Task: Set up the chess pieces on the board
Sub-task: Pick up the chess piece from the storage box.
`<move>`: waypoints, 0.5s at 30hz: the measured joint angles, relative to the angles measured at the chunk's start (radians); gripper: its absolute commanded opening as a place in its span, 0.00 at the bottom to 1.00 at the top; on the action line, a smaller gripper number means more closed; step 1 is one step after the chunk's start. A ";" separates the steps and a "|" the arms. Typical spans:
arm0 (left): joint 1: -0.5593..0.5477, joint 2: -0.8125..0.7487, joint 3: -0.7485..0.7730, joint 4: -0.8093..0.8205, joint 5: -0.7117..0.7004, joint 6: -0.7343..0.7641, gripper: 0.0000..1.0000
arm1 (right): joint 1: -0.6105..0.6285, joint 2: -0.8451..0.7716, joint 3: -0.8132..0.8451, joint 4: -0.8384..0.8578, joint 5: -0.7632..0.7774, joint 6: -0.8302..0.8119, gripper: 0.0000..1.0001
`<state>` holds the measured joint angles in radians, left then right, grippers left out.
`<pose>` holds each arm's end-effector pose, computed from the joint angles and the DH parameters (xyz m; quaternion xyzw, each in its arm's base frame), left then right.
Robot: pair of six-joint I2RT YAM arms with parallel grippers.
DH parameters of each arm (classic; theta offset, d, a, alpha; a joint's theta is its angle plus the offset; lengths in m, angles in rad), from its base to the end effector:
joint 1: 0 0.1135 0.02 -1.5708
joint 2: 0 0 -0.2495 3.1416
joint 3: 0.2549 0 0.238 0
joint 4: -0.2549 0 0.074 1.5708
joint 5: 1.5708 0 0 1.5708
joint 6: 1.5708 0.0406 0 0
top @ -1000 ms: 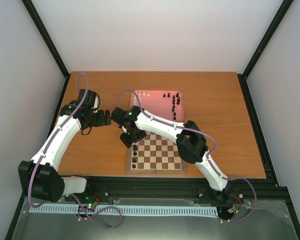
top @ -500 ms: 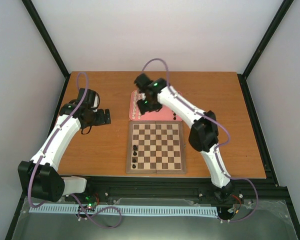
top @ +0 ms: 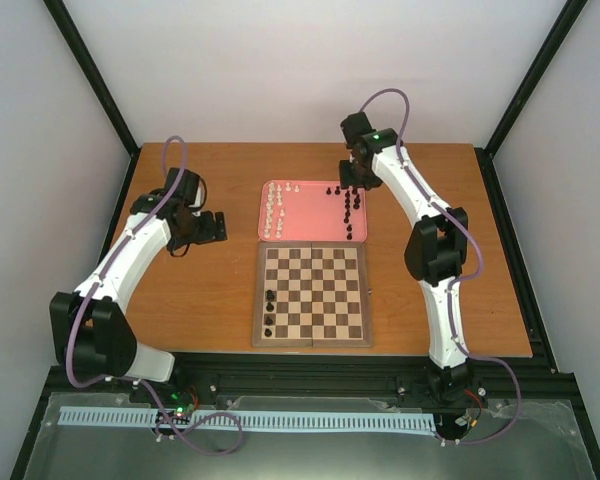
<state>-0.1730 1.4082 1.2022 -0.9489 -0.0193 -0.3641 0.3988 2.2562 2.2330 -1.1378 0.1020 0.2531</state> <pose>0.2598 -0.0446 0.2665 -0.0953 0.9738 -0.0457 0.2015 0.4210 0.1729 0.2564 -0.0608 0.9760 0.0178 0.2085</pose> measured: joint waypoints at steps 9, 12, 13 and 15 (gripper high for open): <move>0.000 0.060 0.012 0.015 0.001 -0.003 1.00 | -0.057 0.091 0.053 0.012 -0.005 -0.024 0.49; 0.000 0.081 0.026 0.018 0.001 -0.003 1.00 | -0.061 0.123 0.053 0.012 -0.010 -0.026 0.49; 0.000 0.087 0.031 0.018 0.001 -0.003 1.00 | -0.061 0.133 0.053 0.012 -0.012 -0.026 0.49; 0.000 0.096 0.039 0.023 0.001 -0.003 1.00 | -0.061 0.147 0.053 0.012 -0.016 -0.026 0.49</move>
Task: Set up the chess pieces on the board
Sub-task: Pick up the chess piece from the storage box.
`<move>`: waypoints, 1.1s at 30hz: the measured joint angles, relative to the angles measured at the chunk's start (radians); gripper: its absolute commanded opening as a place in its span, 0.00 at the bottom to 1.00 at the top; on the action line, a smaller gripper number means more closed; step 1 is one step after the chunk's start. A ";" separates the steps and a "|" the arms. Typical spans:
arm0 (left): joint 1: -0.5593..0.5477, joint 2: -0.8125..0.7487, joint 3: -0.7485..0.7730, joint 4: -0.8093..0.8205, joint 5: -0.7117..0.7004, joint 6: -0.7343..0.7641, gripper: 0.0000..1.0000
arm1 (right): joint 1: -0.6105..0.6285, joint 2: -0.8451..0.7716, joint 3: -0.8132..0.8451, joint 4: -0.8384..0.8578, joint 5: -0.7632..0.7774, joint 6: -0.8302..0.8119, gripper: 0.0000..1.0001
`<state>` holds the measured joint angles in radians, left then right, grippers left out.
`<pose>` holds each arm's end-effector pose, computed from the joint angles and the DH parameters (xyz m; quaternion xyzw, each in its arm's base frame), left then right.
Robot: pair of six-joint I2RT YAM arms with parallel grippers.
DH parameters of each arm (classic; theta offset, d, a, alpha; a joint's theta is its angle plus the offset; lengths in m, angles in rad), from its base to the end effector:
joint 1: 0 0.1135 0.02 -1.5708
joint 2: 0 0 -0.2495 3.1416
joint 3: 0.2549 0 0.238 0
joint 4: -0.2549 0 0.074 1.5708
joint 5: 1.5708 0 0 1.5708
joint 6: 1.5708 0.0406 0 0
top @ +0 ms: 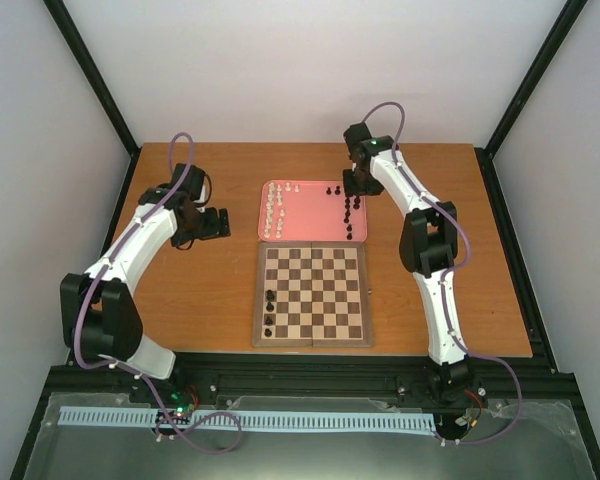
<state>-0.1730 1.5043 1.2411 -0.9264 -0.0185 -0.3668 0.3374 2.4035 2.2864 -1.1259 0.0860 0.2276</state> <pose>0.2799 -0.0482 0.2541 -0.0967 0.9771 -0.0418 0.1850 0.4514 0.1547 0.2057 -0.0471 0.9846 0.0047 0.1684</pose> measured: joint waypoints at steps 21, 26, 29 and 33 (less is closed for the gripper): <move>0.000 0.032 0.023 0.013 0.000 0.000 1.00 | -0.009 0.039 0.000 -0.006 -0.023 -0.002 0.40; 0.000 0.032 0.031 0.013 0.000 0.000 1.00 | -0.013 0.058 0.000 -0.006 -0.030 -0.002 0.36; 0.000 0.032 0.031 0.013 0.000 0.000 1.00 | -0.014 0.066 0.000 -0.006 -0.038 0.000 0.36; 0.000 0.032 0.031 0.013 0.000 0.000 1.00 | -0.014 0.072 -0.001 -0.007 -0.042 -0.001 0.35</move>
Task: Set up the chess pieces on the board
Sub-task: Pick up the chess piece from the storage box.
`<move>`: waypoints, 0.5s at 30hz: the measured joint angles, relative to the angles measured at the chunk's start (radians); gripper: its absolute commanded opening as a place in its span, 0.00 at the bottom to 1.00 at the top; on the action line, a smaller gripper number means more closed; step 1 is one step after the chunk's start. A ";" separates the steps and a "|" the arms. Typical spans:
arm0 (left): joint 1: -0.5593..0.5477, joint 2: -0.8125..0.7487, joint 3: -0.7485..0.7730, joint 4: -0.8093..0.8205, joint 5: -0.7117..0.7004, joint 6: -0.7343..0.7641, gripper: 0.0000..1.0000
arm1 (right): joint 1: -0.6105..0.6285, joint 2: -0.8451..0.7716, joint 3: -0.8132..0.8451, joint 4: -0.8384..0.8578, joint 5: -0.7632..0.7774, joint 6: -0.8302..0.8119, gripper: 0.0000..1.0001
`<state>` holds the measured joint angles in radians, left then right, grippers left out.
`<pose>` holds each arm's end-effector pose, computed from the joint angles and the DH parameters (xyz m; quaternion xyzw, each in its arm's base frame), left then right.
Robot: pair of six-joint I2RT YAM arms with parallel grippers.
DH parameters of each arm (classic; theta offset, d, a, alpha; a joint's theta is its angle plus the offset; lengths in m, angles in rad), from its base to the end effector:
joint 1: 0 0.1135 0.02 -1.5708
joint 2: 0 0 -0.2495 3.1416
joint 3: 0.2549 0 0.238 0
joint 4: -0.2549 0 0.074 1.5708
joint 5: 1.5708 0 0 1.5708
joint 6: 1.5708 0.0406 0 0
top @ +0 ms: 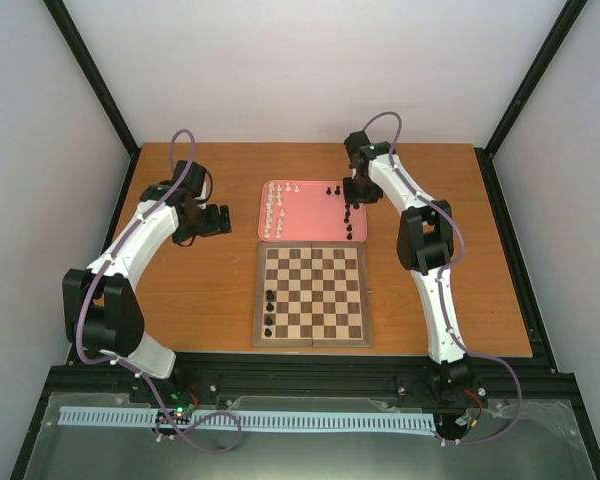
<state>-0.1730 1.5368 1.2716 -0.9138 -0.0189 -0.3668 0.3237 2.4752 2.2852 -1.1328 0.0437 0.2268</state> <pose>0.2890 -0.0497 0.2545 -0.0967 0.9761 -0.0430 0.1901 0.4573 0.1515 0.1721 -0.0453 0.9911 0.0127 0.1249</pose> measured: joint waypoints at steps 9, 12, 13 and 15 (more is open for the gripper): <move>0.000 0.000 0.000 0.000 0.000 0.000 1.00 | 0.000 0.000 0.000 0.000 -0.003 -0.002 0.28; 0.000 0.000 0.000 0.000 -0.002 0.000 1.00 | 0.000 0.002 0.000 0.000 -0.008 -0.002 0.26; 0.000 0.000 0.000 0.000 -0.003 0.000 1.00 | 0.000 0.003 0.000 0.000 -0.009 -0.002 0.25; 0.000 0.000 0.000 0.000 -0.004 -0.001 1.00 | -0.001 0.006 0.000 0.000 -0.011 -0.002 0.24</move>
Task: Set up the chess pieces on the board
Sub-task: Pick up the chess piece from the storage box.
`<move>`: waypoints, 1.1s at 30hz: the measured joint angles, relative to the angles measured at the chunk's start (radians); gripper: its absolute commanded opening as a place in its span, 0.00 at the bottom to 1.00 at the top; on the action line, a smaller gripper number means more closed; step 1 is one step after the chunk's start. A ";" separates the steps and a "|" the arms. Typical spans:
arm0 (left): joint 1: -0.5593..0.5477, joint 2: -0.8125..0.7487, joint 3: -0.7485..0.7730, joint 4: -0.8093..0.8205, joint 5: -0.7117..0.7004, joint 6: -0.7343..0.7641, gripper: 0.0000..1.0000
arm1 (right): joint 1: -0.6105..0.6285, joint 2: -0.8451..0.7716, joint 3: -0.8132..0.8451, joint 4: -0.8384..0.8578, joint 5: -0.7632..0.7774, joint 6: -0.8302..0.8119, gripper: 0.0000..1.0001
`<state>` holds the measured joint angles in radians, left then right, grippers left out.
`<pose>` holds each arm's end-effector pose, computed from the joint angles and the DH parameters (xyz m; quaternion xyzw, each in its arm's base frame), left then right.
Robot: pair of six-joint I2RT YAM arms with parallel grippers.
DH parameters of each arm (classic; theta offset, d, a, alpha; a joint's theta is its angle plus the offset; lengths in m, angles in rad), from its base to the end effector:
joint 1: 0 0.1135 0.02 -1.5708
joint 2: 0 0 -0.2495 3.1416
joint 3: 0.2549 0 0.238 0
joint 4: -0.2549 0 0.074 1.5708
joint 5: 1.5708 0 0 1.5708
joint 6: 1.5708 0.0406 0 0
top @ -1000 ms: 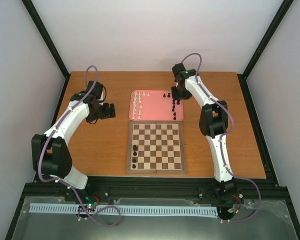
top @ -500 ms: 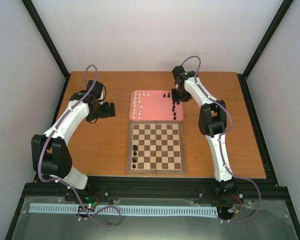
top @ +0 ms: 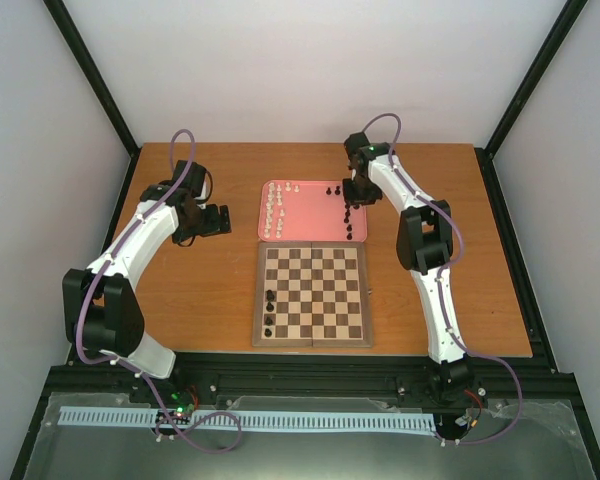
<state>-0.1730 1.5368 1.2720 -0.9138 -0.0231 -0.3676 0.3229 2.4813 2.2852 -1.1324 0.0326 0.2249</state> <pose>0.2891 -0.0496 0.2546 -0.0975 0.9759 -0.0411 0.1908 0.4576 0.1517 0.1693 -0.0466 0.9914 0.0171 0.1207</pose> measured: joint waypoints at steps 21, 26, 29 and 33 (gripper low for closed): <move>0.000 0.000 0.000 0.000 -0.001 -0.002 1.00 | 0.000 0.011 -0.002 -0.003 -0.011 0.001 0.04; 0.000 0.000 0.000 -0.001 -0.001 -0.002 1.00 | 0.000 0.010 -0.002 -0.006 -0.010 0.001 0.04; 0.000 0.000 0.000 0.000 0.000 -0.002 1.00 | 0.000 0.004 -0.003 -0.025 -0.011 0.001 0.04; 0.000 -0.001 0.000 0.000 0.000 -0.002 1.00 | 0.000 -0.023 -0.016 -0.051 -0.011 0.000 0.04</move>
<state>-0.1730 1.5356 1.2716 -0.9138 -0.0231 -0.3695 0.3229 2.4584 2.2688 -1.1839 0.0219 0.2249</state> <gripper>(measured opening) 0.997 0.105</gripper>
